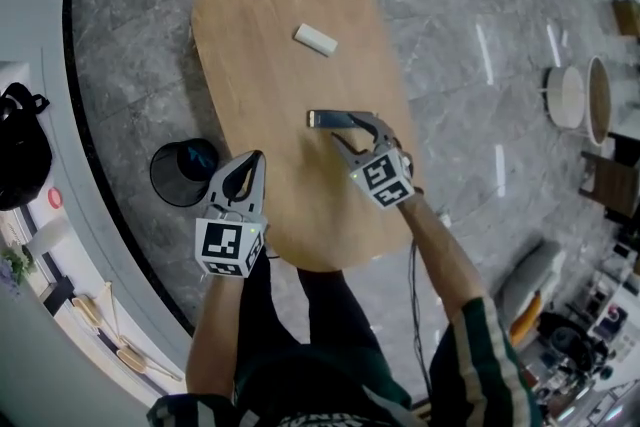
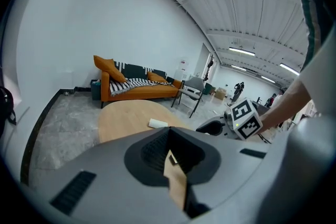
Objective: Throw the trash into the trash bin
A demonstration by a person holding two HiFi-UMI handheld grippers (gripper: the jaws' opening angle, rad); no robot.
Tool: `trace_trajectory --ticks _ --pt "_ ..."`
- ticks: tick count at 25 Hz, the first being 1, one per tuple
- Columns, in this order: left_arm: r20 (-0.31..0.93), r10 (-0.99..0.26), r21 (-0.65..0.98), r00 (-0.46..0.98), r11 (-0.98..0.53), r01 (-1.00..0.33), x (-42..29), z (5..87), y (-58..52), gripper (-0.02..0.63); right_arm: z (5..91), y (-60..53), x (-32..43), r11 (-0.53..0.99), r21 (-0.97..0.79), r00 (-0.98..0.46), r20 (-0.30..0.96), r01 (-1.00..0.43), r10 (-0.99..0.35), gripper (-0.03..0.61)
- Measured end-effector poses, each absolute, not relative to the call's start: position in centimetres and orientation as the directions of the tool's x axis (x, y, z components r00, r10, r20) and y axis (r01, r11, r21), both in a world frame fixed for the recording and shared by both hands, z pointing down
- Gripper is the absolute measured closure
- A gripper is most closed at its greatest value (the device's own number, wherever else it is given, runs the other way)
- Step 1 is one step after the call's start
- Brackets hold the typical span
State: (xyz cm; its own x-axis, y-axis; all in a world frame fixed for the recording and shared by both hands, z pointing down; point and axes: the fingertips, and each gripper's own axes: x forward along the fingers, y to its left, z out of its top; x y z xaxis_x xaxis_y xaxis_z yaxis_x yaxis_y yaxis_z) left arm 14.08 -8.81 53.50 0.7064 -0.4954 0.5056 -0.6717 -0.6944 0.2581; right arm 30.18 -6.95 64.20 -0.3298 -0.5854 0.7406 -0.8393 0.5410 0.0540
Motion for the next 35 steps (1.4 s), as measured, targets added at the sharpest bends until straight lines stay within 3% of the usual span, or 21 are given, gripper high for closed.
trace_trajectory --ticks 7,19,24,35 --pt "0.544 -0.492 0.260 0.680 -0.671 -0.694 13.0 55.9 -8.0 0.612 71.0 -6.1 31.7 0.618 0.062 -0.281 0.852 -0.784 -0.442 0.331" --pt "0.576 -0.492 0.265 0.653 -0.643 -0.719 11.2 58.4 -7.1 0.612 77.5 -5.6 32.6 0.715 0.070 -0.177 0.948 -0.695 -0.266 0.322" --pt "0.580 -0.485 0.271 0.654 -0.642 -0.717 10.1 58.8 -6.5 0.612 78.6 -5.7 33.7 0.715 0.111 -0.094 0.966 -0.690 -0.240 0.336" --pt "0.579 -0.509 0.271 0.637 -0.616 -0.740 6.4 58.5 -6.4 0.612 75.5 -6.7 30.9 0.656 0.109 -0.134 0.942 -0.747 -0.308 0.376"
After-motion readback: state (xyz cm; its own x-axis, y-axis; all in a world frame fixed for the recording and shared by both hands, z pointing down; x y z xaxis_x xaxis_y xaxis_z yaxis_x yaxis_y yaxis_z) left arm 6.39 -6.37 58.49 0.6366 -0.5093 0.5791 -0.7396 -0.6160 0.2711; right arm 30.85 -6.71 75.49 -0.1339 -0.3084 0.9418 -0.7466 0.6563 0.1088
